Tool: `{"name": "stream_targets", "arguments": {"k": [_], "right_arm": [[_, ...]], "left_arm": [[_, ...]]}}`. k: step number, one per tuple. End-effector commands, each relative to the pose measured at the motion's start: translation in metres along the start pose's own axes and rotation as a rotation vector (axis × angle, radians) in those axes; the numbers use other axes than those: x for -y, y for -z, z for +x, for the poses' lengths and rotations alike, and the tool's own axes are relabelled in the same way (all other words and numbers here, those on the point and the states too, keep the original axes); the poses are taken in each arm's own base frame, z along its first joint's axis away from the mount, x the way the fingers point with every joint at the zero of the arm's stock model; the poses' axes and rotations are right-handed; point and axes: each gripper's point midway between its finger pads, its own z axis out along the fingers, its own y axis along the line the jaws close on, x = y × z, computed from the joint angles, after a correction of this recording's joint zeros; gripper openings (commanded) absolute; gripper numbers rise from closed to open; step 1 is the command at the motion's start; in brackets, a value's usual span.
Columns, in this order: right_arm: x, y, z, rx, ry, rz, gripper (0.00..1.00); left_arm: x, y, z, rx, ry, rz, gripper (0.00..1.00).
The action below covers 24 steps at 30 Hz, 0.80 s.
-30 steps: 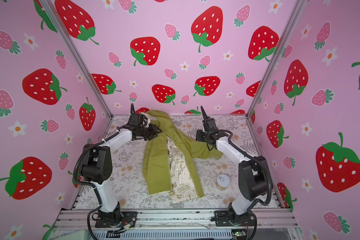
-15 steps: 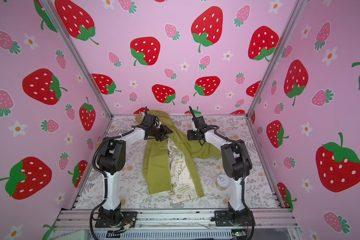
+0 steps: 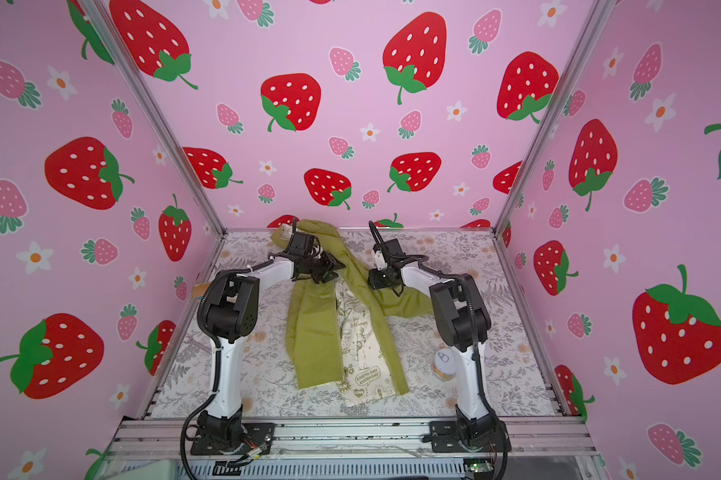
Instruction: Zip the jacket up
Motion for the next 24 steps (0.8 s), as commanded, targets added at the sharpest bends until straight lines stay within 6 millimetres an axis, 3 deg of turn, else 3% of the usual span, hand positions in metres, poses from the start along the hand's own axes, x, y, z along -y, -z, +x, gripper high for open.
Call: {"name": "stream_targets", "arguments": {"k": [1, 6, 8, 17, 21, 24], "right_arm": [[-0.005, 0.005, -0.012, 0.027, 0.016, -0.009, 0.32], [-0.002, 0.029, -0.023, 0.085, 0.001, 0.038, 0.0], [0.002, 0.041, -0.028, 0.112, -0.009, 0.062, 0.0], [0.028, 0.124, -0.051, 0.267, -0.062, 0.189, 0.0], [0.056, 0.161, -0.055, 0.308, -0.115, 0.31, 0.0], [0.084, 0.179, -0.051, 0.308, -0.178, 0.402, 0.0]], "left_arm": [[0.023, 0.0, -0.02, 0.043, -0.024, 0.067, 0.34], [0.034, 0.008, -0.028, 0.059, -0.05, 0.096, 0.09], [0.04, 0.017, -0.028, 0.067, -0.069, 0.099, 0.0], [0.064, 0.07, -0.026, 0.102, -0.17, 0.094, 0.0], [0.077, 0.087, -0.024, 0.116, -0.216, 0.107, 0.0], [0.086, 0.09, -0.026, 0.111, -0.233, 0.122, 0.0]]}}
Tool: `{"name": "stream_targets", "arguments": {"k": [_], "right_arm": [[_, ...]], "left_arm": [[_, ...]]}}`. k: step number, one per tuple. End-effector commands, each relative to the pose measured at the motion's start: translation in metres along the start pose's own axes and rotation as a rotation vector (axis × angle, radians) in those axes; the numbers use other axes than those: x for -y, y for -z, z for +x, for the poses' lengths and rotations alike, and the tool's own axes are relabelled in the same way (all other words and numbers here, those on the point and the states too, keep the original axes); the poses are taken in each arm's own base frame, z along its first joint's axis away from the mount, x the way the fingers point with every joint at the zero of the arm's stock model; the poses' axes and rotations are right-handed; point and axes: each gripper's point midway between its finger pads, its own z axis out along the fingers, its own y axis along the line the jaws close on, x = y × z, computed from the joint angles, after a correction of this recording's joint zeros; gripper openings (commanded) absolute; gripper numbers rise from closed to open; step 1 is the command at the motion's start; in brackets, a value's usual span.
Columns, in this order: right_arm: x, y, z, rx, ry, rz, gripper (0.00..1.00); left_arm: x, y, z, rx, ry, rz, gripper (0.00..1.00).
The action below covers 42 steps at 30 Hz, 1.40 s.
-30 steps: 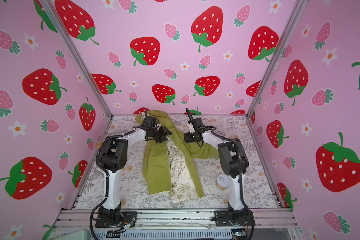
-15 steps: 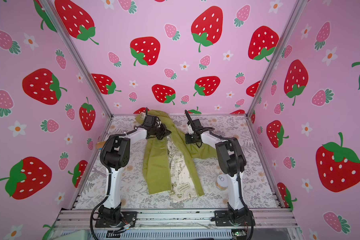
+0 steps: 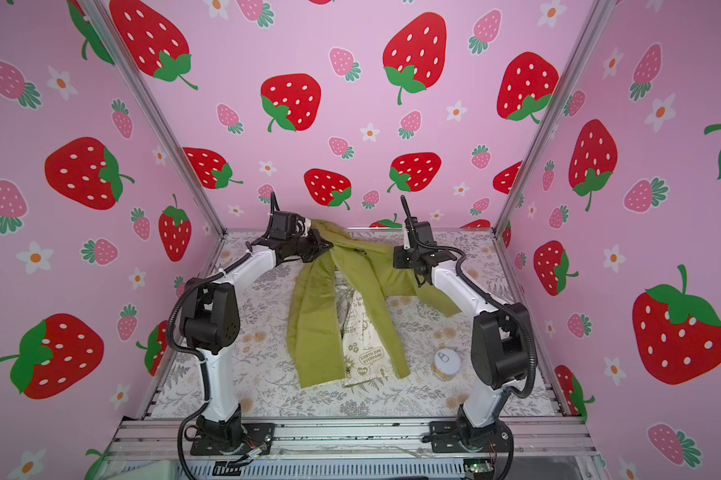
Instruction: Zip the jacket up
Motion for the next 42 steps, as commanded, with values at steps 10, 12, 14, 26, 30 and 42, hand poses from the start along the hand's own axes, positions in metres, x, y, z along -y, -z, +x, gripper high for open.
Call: {"name": "stream_targets", "arguments": {"k": [10, 12, 14, 26, 30, 42], "right_arm": [[0.071, -0.035, 0.025, -0.183, -0.077, 0.256, 0.04], [0.067, -0.037, 0.025, -0.187, -0.083, 0.229, 0.22], [0.059, -0.031, 0.02, -0.162, -0.089, 0.195, 0.4], [-0.009, 0.019, 0.065, -0.176, 0.0, -0.014, 0.62], [-0.036, 0.027, 0.118, -0.259, 0.05, -0.065, 0.64], [-0.063, 0.016, 0.208, -0.383, 0.101, -0.045, 0.51]], "left_arm": [[0.01, -0.049, -0.03, -0.039, -0.054, 0.023, 0.01], [0.007, -0.054, -0.036, -0.035, -0.064, 0.004, 0.18], [0.005, -0.053, -0.041, -0.024, -0.081, -0.023, 0.4], [-0.003, 0.041, -0.007, 0.048, -0.223, -0.255, 0.65], [-0.041, 0.063, 0.032, -0.012, -0.236, -0.364, 0.66], [-0.119, 0.058, 0.107, -0.149, -0.176, -0.452, 0.39]]}}
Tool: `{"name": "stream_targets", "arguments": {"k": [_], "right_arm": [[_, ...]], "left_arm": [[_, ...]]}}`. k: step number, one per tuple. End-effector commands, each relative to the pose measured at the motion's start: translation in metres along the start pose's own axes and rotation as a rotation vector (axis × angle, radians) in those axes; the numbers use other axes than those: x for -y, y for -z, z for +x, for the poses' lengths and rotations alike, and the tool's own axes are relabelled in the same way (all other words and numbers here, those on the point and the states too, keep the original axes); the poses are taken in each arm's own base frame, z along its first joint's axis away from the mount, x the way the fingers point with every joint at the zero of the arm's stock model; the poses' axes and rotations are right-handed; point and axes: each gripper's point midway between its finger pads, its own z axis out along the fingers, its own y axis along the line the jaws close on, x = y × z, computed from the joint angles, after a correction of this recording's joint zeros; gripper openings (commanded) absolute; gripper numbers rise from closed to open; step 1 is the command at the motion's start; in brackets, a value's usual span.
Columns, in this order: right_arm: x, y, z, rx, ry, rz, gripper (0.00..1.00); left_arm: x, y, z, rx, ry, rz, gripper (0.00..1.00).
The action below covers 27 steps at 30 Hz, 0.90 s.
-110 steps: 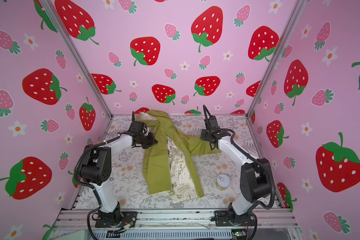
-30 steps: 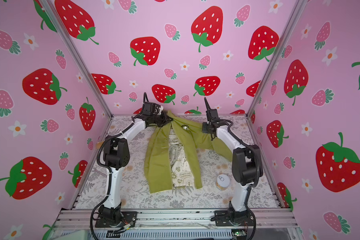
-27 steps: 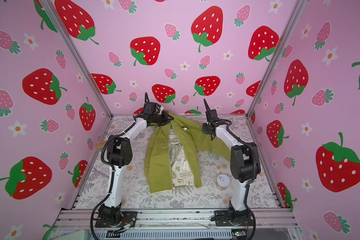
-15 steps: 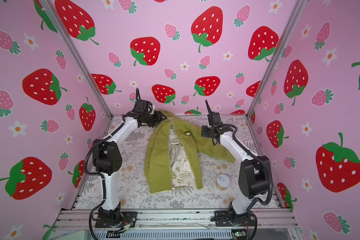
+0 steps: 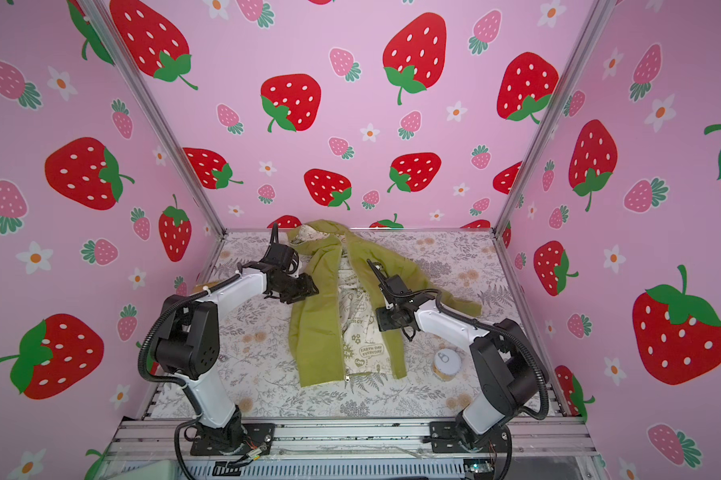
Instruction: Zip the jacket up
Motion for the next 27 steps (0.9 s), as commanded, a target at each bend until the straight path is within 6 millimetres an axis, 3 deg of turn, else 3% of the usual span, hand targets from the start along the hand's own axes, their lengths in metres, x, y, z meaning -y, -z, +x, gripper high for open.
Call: {"name": "stream_targets", "arguments": {"k": [1, 5, 6, 11, 19, 23, 25, 27], "right_arm": [[-0.004, -0.01, -0.003, 0.023, -0.037, 0.006, 0.45], [-0.021, -0.008, -0.008, 0.032, -0.035, -0.036, 0.28], [-0.026, -0.004, -0.012, 0.042, -0.031, -0.048, 0.23], [-0.054, 0.021, -0.029, 0.087, -0.023, -0.143, 0.12], [-0.105, 0.045, -0.046, 0.106, -0.028, -0.363, 0.11], [-0.126, 0.034, -0.047, 0.091, -0.058, -0.473, 0.11], [-0.127, 0.019, -0.043, 0.068, -0.074, -0.474, 0.09], [-0.122, -0.002, -0.035, 0.035, -0.093, -0.436, 0.08]], "left_arm": [[0.006, 0.003, -0.008, 0.05, -0.036, 0.014, 0.3], [0.005, 0.009, -0.014, 0.08, -0.037, 0.012, 0.01], [0.004, 0.012, -0.015, 0.087, -0.041, 0.009, 0.0], [-0.006, 0.027, -0.023, 0.124, -0.042, -0.015, 0.0], [-0.025, 0.028, -0.026, 0.137, 0.012, -0.05, 0.0], [-0.028, 0.03, -0.029, 0.15, 0.032, -0.057, 0.0], [-0.029, 0.035, -0.031, 0.162, 0.041, -0.063, 0.05], [-0.027, 0.042, -0.032, 0.171, 0.047, -0.066, 0.16]]}}
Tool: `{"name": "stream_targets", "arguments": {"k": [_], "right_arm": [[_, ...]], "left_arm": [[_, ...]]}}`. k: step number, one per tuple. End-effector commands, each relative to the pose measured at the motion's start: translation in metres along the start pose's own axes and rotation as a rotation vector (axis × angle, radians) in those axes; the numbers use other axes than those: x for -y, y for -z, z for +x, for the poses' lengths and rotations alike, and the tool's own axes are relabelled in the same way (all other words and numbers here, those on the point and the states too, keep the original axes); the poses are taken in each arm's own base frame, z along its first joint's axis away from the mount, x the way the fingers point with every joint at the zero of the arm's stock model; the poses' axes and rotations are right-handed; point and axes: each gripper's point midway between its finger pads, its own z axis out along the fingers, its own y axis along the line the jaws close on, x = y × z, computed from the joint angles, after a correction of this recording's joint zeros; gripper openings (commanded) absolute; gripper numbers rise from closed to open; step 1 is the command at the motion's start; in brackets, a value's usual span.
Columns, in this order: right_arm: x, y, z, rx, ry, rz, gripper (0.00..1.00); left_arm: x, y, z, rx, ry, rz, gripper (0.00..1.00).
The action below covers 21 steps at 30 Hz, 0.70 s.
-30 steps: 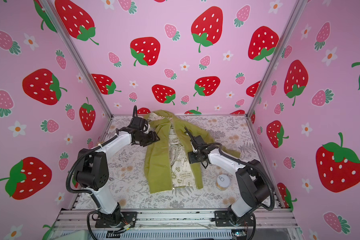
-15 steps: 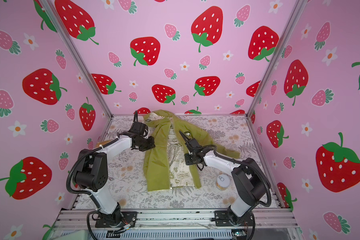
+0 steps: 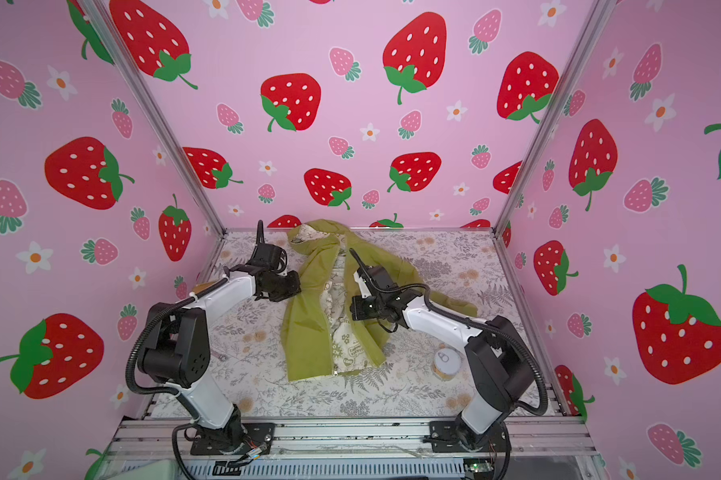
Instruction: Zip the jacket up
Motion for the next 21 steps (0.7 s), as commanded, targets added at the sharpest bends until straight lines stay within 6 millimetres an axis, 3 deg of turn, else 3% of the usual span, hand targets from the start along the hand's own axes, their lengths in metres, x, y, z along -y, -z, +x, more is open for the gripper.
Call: {"name": "stream_targets", "arguments": {"k": [1, 3, 6, 10, 13, 16, 17, 21], "right_arm": [[0.01, -0.028, 0.016, -0.054, -0.054, 0.003, 0.08], [0.021, -0.039, 0.025, -0.074, -0.064, 0.033, 0.12], [0.03, -0.049, 0.037, -0.106, -0.068, 0.044, 0.23], [0.035, -0.049, 0.045, -0.122, -0.055, 0.059, 0.39], [0.034, -0.037, 0.039, -0.092, -0.03, 0.079, 0.49], [0.034, -0.018, 0.025, -0.033, 0.015, 0.133, 0.51], [0.034, -0.009, 0.019, -0.005, 0.037, 0.158, 0.51], [0.04, 0.033, -0.005, 0.139, 0.093, 0.303, 0.67]], "left_arm": [[-0.002, 0.018, -0.009, 0.043, 0.017, -0.023, 0.22], [-0.002, 0.029, -0.008, 0.055, 0.024, -0.031, 0.38], [0.0, 0.046, -0.002, 0.069, 0.035, -0.021, 0.52], [0.008, 0.069, 0.012, 0.066, 0.039, 0.018, 0.59], [0.019, 0.083, 0.029, 0.054, 0.043, 0.076, 0.6], [0.03, 0.088, 0.056, 0.015, 0.056, 0.136, 0.6], [0.033, 0.086, 0.067, -0.005, 0.071, 0.157, 0.6], [0.039, 0.085, 0.113, -0.06, 0.12, 0.214, 0.59]]}}
